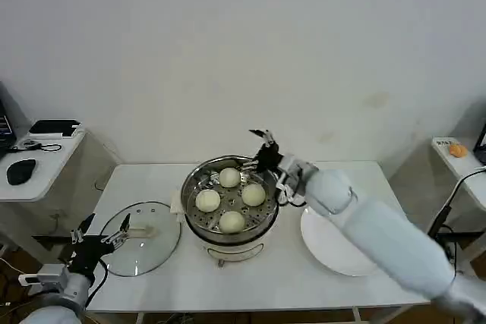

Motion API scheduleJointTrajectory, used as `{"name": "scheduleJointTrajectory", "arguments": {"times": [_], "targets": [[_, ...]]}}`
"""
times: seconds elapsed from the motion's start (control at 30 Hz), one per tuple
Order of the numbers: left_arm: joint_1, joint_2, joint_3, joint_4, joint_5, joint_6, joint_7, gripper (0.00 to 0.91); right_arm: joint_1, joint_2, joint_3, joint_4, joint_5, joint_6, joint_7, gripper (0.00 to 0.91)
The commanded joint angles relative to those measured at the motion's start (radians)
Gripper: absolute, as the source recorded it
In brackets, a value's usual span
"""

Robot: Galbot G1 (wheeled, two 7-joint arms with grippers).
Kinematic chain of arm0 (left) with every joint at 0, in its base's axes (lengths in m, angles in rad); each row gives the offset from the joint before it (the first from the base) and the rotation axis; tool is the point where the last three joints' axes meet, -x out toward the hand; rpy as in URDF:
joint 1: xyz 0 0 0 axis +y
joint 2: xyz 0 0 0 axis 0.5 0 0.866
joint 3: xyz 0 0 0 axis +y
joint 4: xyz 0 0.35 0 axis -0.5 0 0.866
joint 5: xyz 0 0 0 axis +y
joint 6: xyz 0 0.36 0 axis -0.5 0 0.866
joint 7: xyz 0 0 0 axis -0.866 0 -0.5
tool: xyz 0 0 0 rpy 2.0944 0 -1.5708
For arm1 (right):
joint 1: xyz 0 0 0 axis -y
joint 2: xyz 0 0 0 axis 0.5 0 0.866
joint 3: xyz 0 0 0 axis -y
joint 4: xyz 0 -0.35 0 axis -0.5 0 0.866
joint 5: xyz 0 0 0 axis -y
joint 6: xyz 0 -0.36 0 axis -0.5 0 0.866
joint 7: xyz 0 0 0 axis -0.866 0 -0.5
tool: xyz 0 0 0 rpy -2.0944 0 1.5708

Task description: Take steamed baozi put them in steamer then cover it.

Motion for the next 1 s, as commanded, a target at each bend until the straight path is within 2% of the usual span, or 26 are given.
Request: {"name": "scheduleJointTrajectory", "arguments": {"times": [0.03, 0.13, 0.17, 0.27, 0.4, 0.53, 0.63, 0.73, 1.0], "targets": [[-0.011, -0.008, 0.025, 0.046, 0.187, -0.069, -0.008, 0.907, -0.666, 0.271, 0.711, 0.066, -0.230, 0.349, 0.011, 0.907], [-0.005, -0.006, 0.048, 0.062, 0.328, -0.111, -0.017, 0.907, -0.730, 0.319, 0.802, 0.101, -0.198, 0.363, -0.042, 0.907], [-0.004, -0.006, 0.051, 0.069, 0.402, -0.126, -0.020, 0.907, -0.767, 0.339, 0.845, 0.124, -0.147, 0.358, -0.083, 0.907], [0.002, -0.004, 0.062, 0.082, 0.535, -0.153, -0.032, 0.907, -0.828, 0.374, 0.907, 0.144, -0.060, 0.341, -0.118, 0.907], [0.002, -0.005, 0.073, 0.133, 0.799, -0.214, -0.063, 0.907, -0.890, 0.397, 0.951, 0.137, -0.045, 0.354, -0.180, 0.907], [-0.001, -0.008, 0.079, 0.188, 1.100, -0.263, -0.097, 0.907, -0.945, 0.415, 0.968, 0.138, -0.028, 0.353, -0.195, 0.907], [-0.006, -0.005, 0.073, 0.222, 1.291, -0.263, -0.097, 0.907, -0.979, 0.429, 0.980, 0.154, -0.001, 0.325, -0.180, 0.907], [0.008, 0.006, 0.063, 0.229, 1.447, -0.258, -0.081, 0.907, -1.004, 0.433, 0.990, 0.163, -0.013, 0.320, -0.178, 0.907], [0.001, 0.046, 0.145, 0.293, 1.544, -0.248, -0.058, 0.907, -1.039, 0.441, 1.000, 0.169, -0.018, 0.307, -0.168, 0.907]]}}
